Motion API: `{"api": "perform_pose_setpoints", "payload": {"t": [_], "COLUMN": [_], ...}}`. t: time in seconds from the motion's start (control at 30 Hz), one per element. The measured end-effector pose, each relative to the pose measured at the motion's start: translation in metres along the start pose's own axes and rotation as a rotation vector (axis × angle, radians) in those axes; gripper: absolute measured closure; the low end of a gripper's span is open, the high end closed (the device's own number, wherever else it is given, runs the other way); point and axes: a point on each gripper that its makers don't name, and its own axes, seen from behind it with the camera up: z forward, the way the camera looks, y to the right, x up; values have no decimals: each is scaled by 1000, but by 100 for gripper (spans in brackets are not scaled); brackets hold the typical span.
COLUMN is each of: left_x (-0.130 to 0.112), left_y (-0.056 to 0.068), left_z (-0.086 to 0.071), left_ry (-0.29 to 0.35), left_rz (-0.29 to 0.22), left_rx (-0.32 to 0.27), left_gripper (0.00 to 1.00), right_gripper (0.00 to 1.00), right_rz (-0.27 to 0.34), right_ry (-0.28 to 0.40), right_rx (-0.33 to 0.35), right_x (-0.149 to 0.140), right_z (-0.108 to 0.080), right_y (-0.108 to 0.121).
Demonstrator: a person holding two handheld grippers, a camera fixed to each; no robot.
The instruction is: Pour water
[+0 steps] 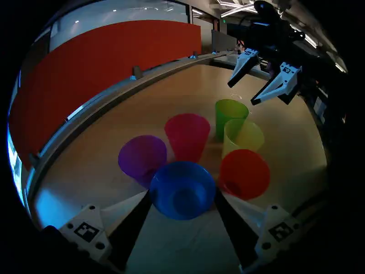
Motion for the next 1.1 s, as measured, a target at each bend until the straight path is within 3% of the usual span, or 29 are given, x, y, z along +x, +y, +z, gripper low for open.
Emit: {"api": "perform_pose_setpoints", "payload": {"t": [0.4, 1.1], "left_x": [-1, 0], "left_y": [0, 1], "left_z": [5, -1], "left_ry": [3, 25], "left_rz": [-8, -13], "left_rx": [-1, 8], "left_gripper": [13, 14], "right_gripper": [0, 0], "right_rz": [6, 5], "right_ry": [2, 3], "right_rx": [0, 4], "right_x": [-2, -3], "right_z": [-1, 1], "right_y": [2, 0]}}
